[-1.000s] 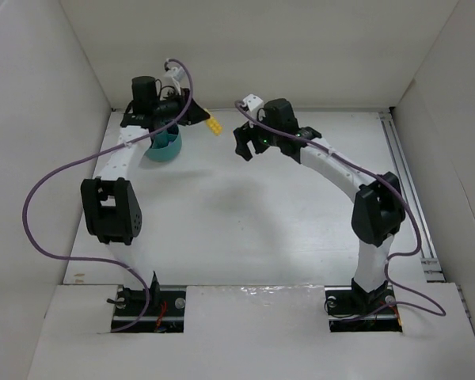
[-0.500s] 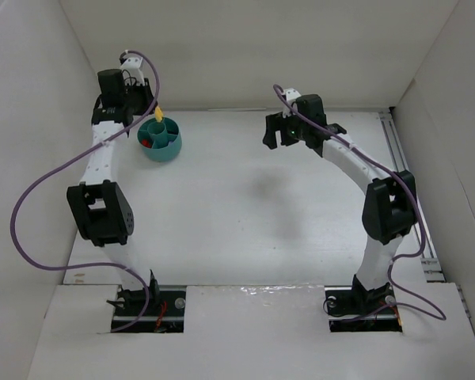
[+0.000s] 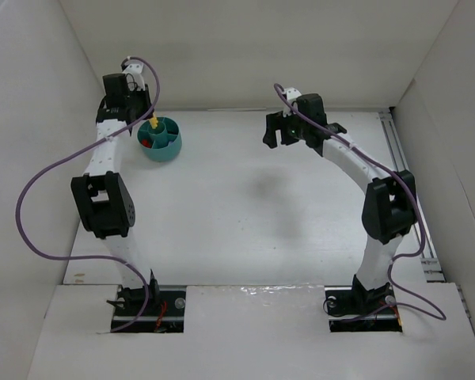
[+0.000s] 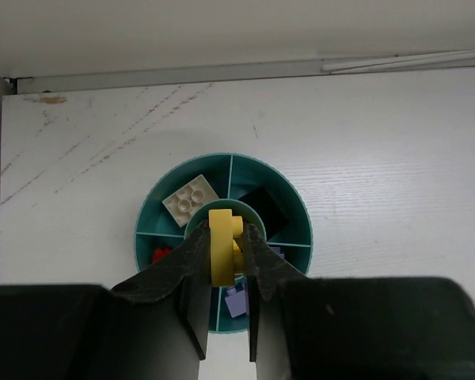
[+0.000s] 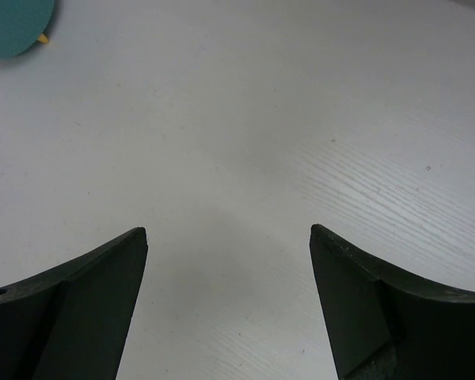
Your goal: Sort the legos into containers by color
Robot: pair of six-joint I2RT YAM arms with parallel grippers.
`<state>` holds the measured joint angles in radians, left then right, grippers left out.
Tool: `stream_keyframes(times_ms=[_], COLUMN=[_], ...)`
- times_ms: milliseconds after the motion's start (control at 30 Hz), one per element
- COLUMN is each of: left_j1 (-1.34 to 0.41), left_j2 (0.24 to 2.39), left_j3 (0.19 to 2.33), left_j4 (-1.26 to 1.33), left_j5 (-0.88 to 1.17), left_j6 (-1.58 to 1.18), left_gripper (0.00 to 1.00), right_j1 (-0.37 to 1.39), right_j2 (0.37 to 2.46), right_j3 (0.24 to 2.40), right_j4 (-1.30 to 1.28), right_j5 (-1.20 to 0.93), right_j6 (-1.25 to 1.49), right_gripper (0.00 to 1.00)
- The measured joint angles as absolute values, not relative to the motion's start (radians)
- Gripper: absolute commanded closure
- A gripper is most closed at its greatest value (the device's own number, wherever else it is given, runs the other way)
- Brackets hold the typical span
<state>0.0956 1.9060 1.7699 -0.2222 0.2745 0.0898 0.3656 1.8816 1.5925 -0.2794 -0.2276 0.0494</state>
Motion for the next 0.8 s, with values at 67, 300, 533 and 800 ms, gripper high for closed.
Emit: stream_keyframes(times_ms=[67,300,533,800], left_j1=[0.096,0.096,0.096,0.086], left_j2=[1.913,1.946,1.965,1.965], left_j3=[1.77,1.783,1.785,1.824], left_j4=[-0.222,-0.226,-0.23,-0.248], left_j5=[0.271,0.268,0.262,0.295], left_j6=[0.09,0.09,0.095,0.09], left_gripper=[1.0,0.91,0.38,0.06], right_j1=[0.366,0.364,0.361,0.349], right_j2=[1.886,1.895,1.897,1.911], right_j3=[1.599,1.611,1.615,1.615], right_j4=[-0.279,-0.28,-0.279,-0.279], right_j5=[-0.228,-0.221,-0.216,-0.213], right_j6=[0.049,0.049,0.049,0.056], right_gripper=[0.11,0.11,0.1,0.1])
